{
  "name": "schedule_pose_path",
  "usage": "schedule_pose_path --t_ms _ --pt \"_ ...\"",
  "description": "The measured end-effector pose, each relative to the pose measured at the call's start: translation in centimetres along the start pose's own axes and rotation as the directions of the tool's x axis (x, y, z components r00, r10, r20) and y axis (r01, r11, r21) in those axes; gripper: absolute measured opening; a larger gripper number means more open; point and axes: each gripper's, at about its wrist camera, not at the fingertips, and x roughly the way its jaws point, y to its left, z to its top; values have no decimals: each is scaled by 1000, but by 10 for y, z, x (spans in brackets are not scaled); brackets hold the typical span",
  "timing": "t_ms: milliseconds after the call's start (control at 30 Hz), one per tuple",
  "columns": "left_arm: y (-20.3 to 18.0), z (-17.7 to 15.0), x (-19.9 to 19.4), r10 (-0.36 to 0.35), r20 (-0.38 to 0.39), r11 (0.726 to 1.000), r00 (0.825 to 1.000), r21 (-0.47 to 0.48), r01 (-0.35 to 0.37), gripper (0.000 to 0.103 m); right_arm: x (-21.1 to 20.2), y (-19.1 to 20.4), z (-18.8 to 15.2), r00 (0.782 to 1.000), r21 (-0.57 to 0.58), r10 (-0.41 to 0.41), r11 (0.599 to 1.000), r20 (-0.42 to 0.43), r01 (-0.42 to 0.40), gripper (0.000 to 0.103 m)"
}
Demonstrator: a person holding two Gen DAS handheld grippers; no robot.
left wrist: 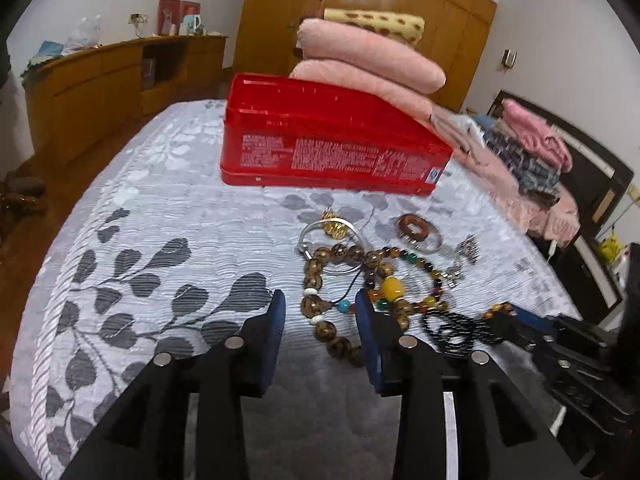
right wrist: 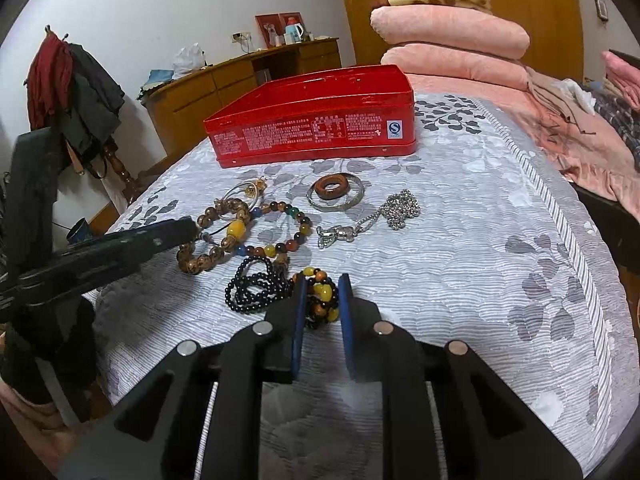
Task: Organize jewelry
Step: 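Grasp the black-and-yellow bead bracelet with the right gripper while the left grasps brown beads, then lift both bead bracelets and carry them into the red tin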
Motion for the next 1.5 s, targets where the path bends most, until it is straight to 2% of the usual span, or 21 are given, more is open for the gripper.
schedule_pose_path --t_ms 67,133,167,200,267,333,467,567,733,867,967,1033,1100,1233,1500 --pt "-1 0 7 12 -15 1000 1000 9 -12 36 0 0 0 1000 -4 -1 1000 0 1 18" --pt "-3 0 8 20 -19 1000 1000 24 -19 34 0 1 0 1000 -14 -4 1000 -2 4 30" --pt "-4 1 9 28 -19 999 999 29 -27 29 0 2 1 1000 -23 -7 1000 -1 7 42" --pt "-3 0 9 27 -18 999 999 25 -26 25 0 3 1 1000 -33 -11 999 2 11 45" --pt "0 0 8 18 -14 1000 1000 13 -18 18 3 5 0 1000 -45 -4 999 -10 3 45" --pt "3 -1 6 8 -14 1000 1000 8 -8 16 7 7 -1 999 -51 14 999 -32 -15 42" --pt "6 -6 -1 -10 -15 1000 1000 -6 10 15 8 11 -1 998 -66 43 997 -50 -46 25" --pt "6 -10 -7 -15 -16 1000 1000 -7 15 15 10 9 -1 997 -54 51 997 -52 -54 26" --pt "6 -7 -3 -8 -25 1000 1000 -3 8 16 15 10 4 997 -46 58 997 -40 -60 40" --pt "3 -5 2 3 -21 1000 1000 20 -3 20 21 13 8 998 -53 58 997 -40 -60 42" --pt "2 -5 2 5 -16 1000 1000 26 -5 20 23 14 8 998 -59 57 997 -35 -59 40" --pt "2 -5 2 5 -13 1000 1000 26 -5 20 23 15 7 997 -63 62 996 -35 -64 35" --pt "2 -5 2 10 -12 1000 1000 27 -10 17 23 16 7 996 -65 79 995 -38 -81 25" --pt "4 -4 1 6 -14 1000 1000 24 -6 16 24 20 7 997 -83 63 994 -37 -66 25" --pt "1 -5 1 15 -11 999 1000 44 -15 22 25 21 7 997 -69 66 995 -35 -68 27"
